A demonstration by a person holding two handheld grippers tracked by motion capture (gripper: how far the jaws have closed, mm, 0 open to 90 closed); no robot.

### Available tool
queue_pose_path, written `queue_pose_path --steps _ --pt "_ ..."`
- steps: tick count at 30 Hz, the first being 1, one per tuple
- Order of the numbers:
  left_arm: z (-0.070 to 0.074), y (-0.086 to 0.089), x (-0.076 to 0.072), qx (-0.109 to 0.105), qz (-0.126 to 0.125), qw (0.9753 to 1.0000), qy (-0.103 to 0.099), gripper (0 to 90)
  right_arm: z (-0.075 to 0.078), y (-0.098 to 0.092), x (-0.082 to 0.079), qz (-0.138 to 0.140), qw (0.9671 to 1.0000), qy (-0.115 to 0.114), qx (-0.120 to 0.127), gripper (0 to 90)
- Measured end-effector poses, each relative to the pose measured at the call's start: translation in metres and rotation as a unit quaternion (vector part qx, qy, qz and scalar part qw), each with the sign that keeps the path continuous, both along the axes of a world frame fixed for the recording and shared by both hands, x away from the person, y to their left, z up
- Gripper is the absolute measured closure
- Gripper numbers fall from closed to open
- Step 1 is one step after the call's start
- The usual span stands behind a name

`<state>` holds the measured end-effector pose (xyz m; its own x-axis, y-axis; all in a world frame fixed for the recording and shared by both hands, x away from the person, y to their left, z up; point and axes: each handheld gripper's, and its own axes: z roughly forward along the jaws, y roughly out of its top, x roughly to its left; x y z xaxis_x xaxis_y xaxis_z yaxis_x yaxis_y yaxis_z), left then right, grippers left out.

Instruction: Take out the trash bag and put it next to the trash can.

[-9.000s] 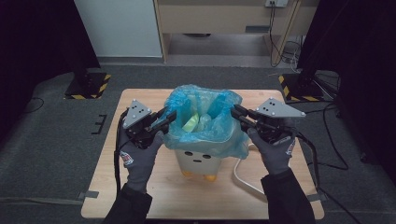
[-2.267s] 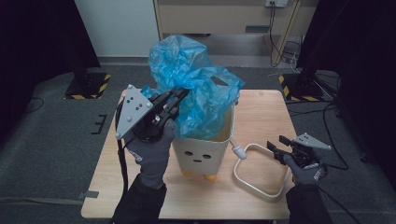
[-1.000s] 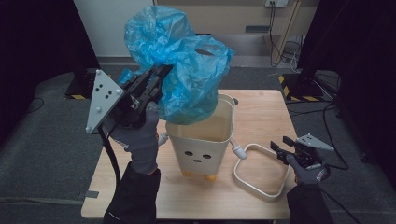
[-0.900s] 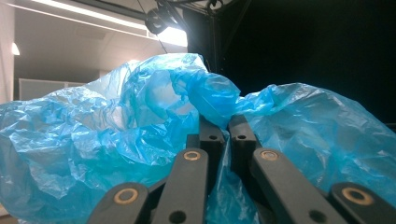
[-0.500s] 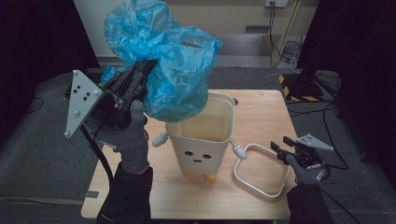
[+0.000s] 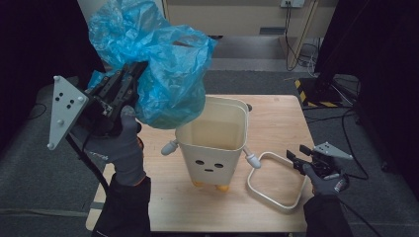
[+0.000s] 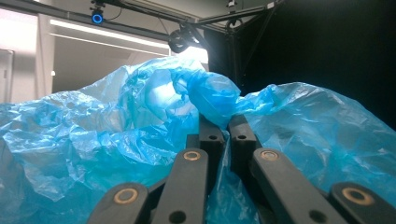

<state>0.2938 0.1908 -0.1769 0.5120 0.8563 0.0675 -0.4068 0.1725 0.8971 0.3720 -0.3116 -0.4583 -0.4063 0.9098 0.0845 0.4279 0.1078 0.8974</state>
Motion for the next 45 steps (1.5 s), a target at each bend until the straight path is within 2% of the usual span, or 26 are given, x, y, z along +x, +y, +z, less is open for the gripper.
queue_pose_path --steps 15,26,36,45 --pt "-0.008 0.027 0.001 -0.002 0.035 0.9993 0.012 86.8 -0.002 0.0 0.0 -0.003 1.0 0.005 0.003 37.4" --pt "-0.026 0.043 0.006 0.003 0.059 0.9975 0.04 86.7 -0.004 -0.001 0.001 -0.004 1.0 0.009 0.0 37.4" --pt "-0.05 0.056 0.018 0.017 0.085 0.993 0.08 86.7 -0.005 -0.002 0.0 -0.005 0.9999 0.011 -0.001 37.4" --pt "-0.083 0.062 0.038 0.03 0.102 0.9857 0.131 86.7 -0.007 -0.005 0.0 -0.011 0.9998 0.015 0.001 37.1"
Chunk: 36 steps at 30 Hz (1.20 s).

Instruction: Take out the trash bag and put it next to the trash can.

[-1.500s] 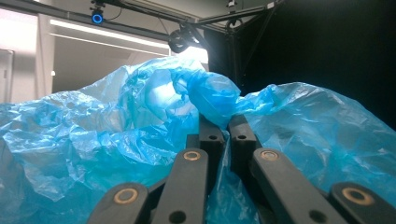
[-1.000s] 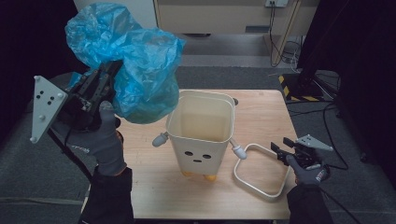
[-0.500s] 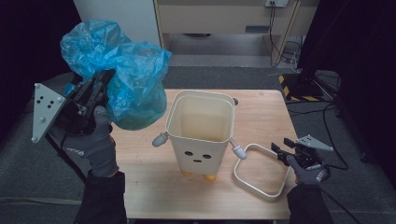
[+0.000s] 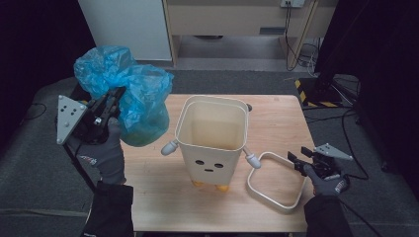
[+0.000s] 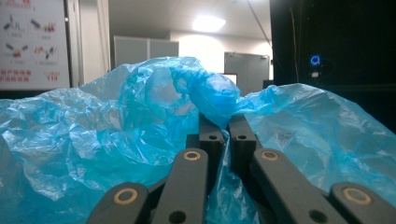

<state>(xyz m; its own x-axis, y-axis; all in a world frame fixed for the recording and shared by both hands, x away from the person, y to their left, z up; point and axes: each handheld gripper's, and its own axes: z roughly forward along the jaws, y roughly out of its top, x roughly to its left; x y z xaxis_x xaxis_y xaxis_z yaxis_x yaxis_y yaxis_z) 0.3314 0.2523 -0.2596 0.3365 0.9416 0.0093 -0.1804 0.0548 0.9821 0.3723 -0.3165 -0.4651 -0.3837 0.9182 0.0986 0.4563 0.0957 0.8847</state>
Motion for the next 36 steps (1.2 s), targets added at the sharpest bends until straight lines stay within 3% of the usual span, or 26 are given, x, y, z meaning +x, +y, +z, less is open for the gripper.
queue_pose_path --steps 10,17,31,36 --pt "-0.028 0.007 0.014 0.001 0.013 0.9991 0.039 86.7 -0.002 -0.002 0.0 -0.002 1.0 0.002 -0.006 37.1" --pt "-0.05 0.009 0.022 0.014 0.02 0.997 0.073 86.5 -0.003 -0.004 -0.001 -0.005 1.0 0.003 -0.004 37.0" --pt "-0.091 0.014 0.034 0.022 0.029 0.9902 0.135 85.7 -0.008 -0.007 -0.004 -0.01 0.9998 0.016 -0.001 36.5" --pt "-0.107 0.012 0.039 0.024 0.02 0.9867 0.159 85.7 -0.011 -0.008 -0.004 -0.013 0.9996 0.023 -0.004 36.9"
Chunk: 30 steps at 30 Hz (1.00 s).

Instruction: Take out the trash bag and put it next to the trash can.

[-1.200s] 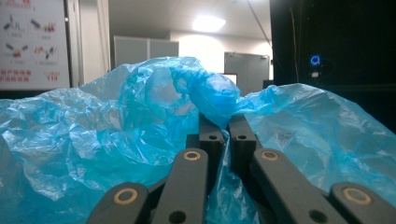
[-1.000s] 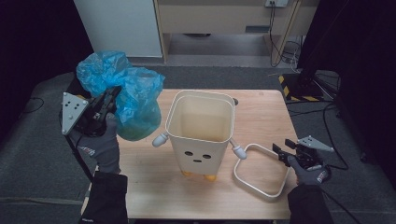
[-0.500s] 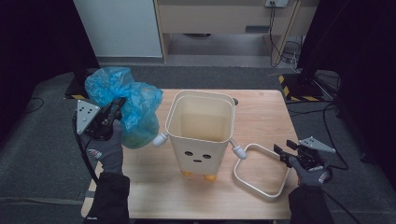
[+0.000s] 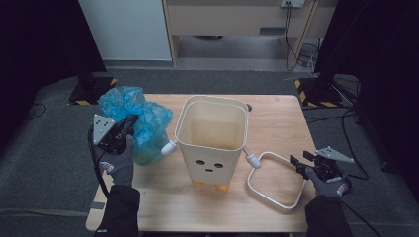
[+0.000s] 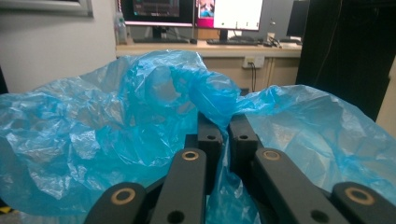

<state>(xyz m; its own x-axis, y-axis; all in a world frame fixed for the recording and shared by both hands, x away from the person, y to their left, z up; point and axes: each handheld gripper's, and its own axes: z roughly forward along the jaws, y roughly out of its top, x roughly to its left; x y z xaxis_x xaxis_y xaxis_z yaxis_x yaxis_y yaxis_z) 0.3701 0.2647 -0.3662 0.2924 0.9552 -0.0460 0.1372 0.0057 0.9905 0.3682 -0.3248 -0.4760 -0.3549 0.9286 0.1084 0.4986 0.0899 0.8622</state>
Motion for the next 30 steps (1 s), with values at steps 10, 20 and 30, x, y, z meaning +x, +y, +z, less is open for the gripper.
queue_pose_path --steps 10,20,30 --pt "-0.02 -0.003 0.005 0.011 -0.008 0.9995 0.03 85.2 -0.003 -0.004 0.0 -0.008 1.0 0.003 -0.002 37.4" --pt "-0.025 -0.002 0.006 0.025 -0.002 0.9988 0.043 85.3 -0.004 -0.004 -0.001 -0.007 1.0 0.005 -0.003 37.4" --pt "-0.023 -0.001 0.005 0.021 -0.011 0.9989 0.04 69.2 -0.004 -0.004 -0.001 -0.008 1.0 0.005 -0.001 37.3"
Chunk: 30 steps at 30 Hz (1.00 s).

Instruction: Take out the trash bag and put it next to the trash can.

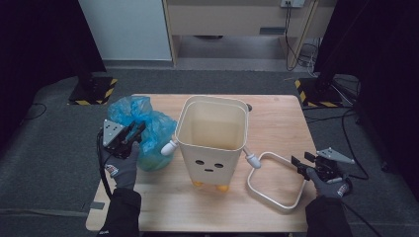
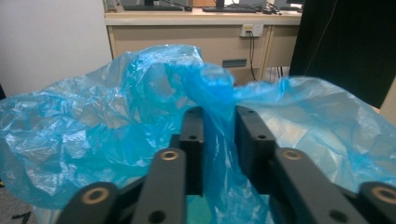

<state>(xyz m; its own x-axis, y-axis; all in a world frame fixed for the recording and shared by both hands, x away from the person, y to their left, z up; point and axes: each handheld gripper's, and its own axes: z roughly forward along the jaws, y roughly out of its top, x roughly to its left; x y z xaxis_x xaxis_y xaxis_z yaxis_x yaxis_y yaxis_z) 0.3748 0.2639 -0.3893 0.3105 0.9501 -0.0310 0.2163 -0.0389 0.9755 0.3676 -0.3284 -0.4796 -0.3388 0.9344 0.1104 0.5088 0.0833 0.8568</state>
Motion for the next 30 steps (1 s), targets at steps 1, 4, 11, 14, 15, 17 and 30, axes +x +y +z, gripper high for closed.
queue_pose_path --steps 1,4,11,14,15,17,30 --pt "0.001 0.0 -0.001 -0.002 0.0 1.0 0.0 66.7 0.0 0.0 0.0 0.0 1.0 -0.001 0.0 37.3" --pt "0.006 0.001 -0.004 -0.004 -0.001 1.0 -0.006 61.9 0.0 0.001 0.0 0.001 1.0 -0.001 0.0 37.0" --pt "0.017 -0.002 -0.011 -0.007 -0.012 0.9996 -0.023 60.3 0.0 0.001 0.0 0.001 1.0 -0.002 -0.001 37.0" --pt "0.021 -0.005 -0.014 -0.011 -0.018 0.9993 -0.03 59.8 0.0 0.0 0.0 0.001 1.0 -0.003 -0.001 36.9" --pt "0.022 -0.005 -0.016 -0.012 -0.021 0.9992 -0.033 59.6 0.0 0.0 0.0 0.001 1.0 -0.003 0.0 36.9" --pt "0.026 -0.006 -0.02 -0.017 -0.026 0.9988 -0.039 59.1 0.0 0.0 0.0 0.001 1.0 -0.003 -0.001 36.9" --pt "0.048 -0.006 -0.043 -0.028 -0.042 0.9968 -0.062 56.6 0.0 0.0 0.0 0.001 1.0 -0.004 -0.004 36.9"
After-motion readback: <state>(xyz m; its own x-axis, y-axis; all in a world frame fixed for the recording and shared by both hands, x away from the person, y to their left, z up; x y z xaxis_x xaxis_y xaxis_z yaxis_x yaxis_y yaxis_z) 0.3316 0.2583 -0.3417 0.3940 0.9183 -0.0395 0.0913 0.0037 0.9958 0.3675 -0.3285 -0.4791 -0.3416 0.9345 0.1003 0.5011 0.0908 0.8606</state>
